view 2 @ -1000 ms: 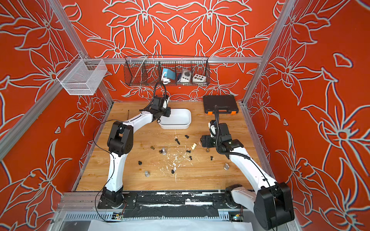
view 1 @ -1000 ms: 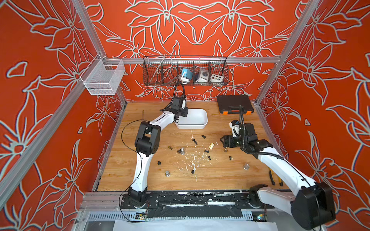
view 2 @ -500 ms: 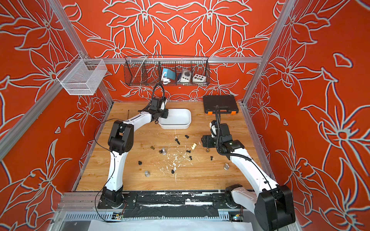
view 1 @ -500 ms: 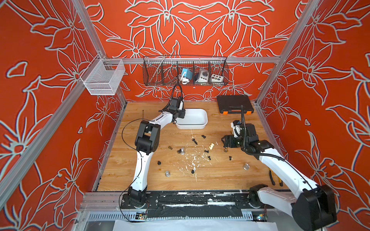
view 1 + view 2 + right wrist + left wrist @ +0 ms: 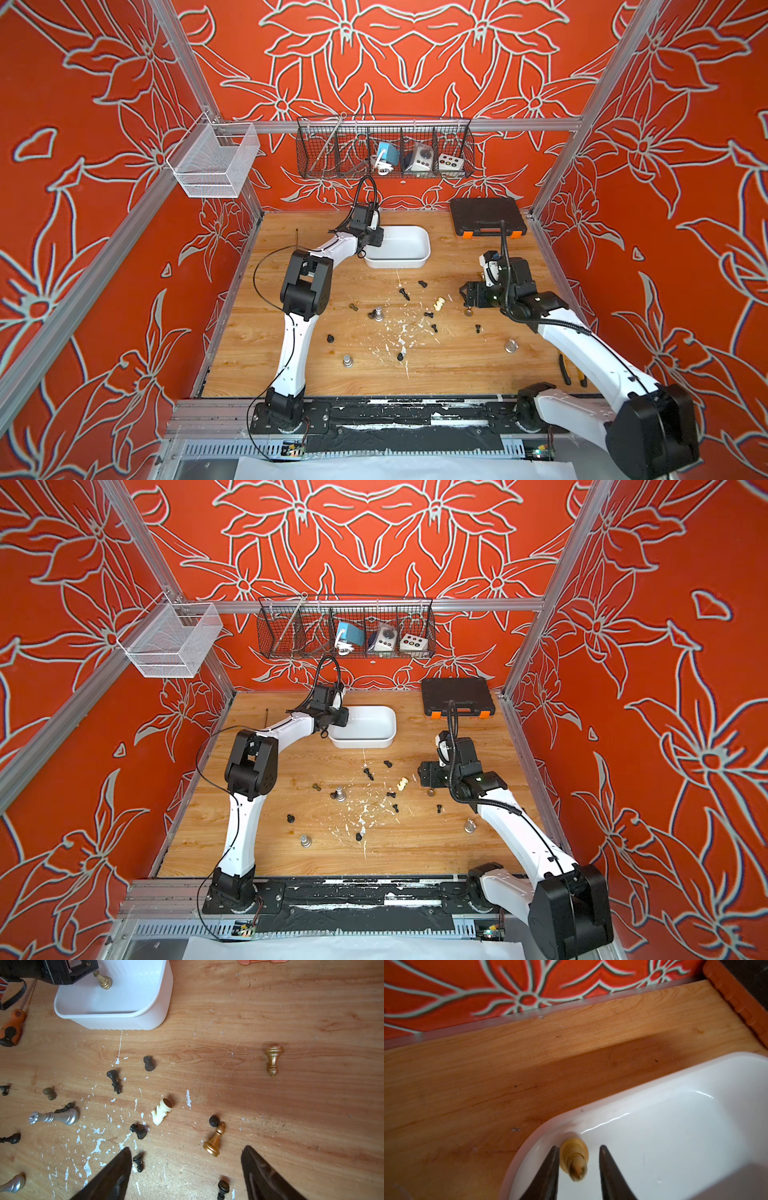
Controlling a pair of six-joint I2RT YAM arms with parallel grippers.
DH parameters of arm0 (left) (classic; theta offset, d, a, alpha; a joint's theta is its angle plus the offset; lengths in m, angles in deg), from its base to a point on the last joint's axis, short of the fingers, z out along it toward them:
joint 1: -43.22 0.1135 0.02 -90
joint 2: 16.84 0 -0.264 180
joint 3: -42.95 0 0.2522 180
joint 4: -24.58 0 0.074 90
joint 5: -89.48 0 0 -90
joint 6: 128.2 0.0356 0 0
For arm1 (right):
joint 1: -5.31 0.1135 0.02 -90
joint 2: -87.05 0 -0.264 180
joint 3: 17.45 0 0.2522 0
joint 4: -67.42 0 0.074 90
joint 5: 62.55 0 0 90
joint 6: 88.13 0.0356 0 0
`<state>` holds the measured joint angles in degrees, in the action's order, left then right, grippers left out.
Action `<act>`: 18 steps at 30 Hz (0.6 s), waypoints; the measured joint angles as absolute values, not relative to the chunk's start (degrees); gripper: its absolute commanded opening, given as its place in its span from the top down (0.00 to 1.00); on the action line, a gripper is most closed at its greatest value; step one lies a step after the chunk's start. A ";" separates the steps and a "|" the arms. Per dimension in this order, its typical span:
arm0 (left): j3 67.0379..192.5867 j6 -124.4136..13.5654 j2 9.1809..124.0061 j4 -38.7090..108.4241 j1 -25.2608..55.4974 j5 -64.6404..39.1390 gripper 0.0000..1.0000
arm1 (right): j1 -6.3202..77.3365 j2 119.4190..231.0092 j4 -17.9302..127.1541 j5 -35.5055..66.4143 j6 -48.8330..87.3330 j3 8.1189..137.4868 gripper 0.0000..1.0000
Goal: Put the chess pieces into the storage box
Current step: Place the chess piece in the storage box.
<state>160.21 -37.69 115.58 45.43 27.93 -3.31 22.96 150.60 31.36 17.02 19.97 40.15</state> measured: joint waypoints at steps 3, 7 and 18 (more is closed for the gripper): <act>160.21 -37.84 115.58 45.32 28.02 -3.66 0.61 | 22.96 150.58 31.38 17.02 20.13 40.15 0.15; 160.21 -38.19 115.52 45.10 28.34 -5.19 0.61 | 22.96 150.40 31.38 17.04 20.30 40.15 0.15; 159.88 -39.24 108.70 44.86 29.11 -10.48 0.60 | 22.93 150.38 31.20 17.56 20.48 40.17 0.16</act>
<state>159.88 -39.24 108.70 44.86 29.11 -10.48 22.93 150.38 31.20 17.56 20.48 40.17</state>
